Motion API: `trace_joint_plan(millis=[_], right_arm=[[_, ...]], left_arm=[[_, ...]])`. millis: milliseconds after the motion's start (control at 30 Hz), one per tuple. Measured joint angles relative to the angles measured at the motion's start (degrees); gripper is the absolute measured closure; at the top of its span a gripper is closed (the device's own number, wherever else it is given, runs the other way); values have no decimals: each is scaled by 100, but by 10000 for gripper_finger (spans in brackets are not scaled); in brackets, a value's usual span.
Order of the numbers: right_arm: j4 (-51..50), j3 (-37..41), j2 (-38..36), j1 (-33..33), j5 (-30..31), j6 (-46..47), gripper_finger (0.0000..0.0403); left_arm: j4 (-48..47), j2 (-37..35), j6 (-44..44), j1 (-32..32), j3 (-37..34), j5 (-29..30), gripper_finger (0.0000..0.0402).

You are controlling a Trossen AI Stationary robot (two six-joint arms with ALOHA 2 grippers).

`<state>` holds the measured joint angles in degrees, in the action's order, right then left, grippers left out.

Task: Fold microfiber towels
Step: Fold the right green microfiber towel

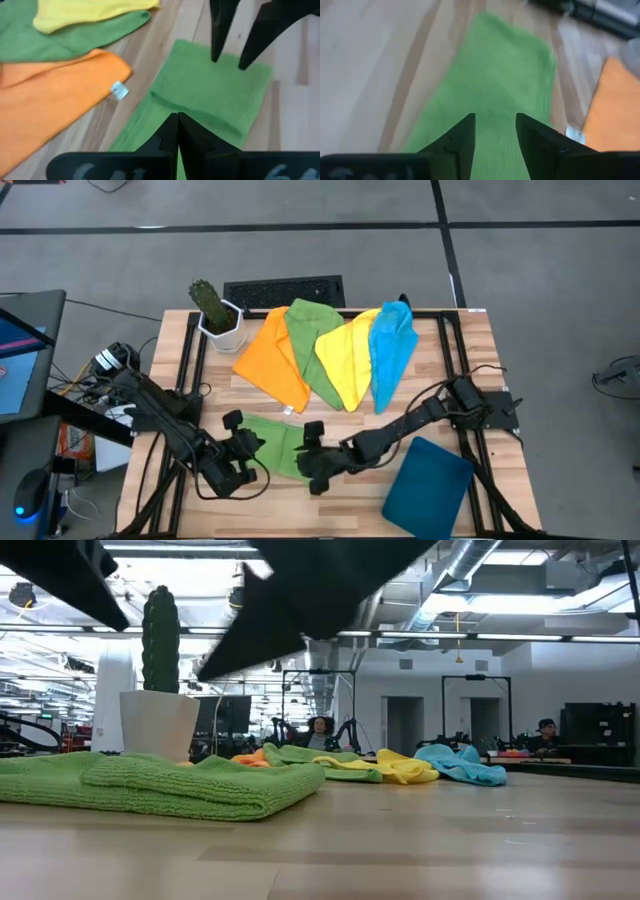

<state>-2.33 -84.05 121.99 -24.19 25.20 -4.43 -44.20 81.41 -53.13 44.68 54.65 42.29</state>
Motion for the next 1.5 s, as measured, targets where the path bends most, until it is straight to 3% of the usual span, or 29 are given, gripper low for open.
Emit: trace_joint_plan(millis=[67,333,467,700,800,967,1133,1300,1500], right_arm=[[591,56,104,-11,-53,-28,243],[1318,93,725,33,-669,156,269],[1297,51,1067,29,-718,247,280],[1157,65,854,25,-733,125,285],[1103,44,493,19,-711,35,285],[724,44,167,-43,-712,3,285],[530,44,114,-125,-714,2,285],[231,46,114,-172,-715,131,285],[237,49,114,-172,-714,138,285]], left_arm=[[-141,0,-250,90,0,13,401],[-192,0,-834,370,-131,176,401],[-189,2,-1163,411,-305,170,401],[-184,4,-1768,455,-566,53,401],[-176,4,-2356,460,-717,-56,401],[-180,9,-3630,631,-991,-859,401],[-776,9,-5468,952,-1099,-1256,401],[-1044,9,-6330,1254,-1099,-2131,401],[-882,26,-6921,1421,-1097,-1629,399]])
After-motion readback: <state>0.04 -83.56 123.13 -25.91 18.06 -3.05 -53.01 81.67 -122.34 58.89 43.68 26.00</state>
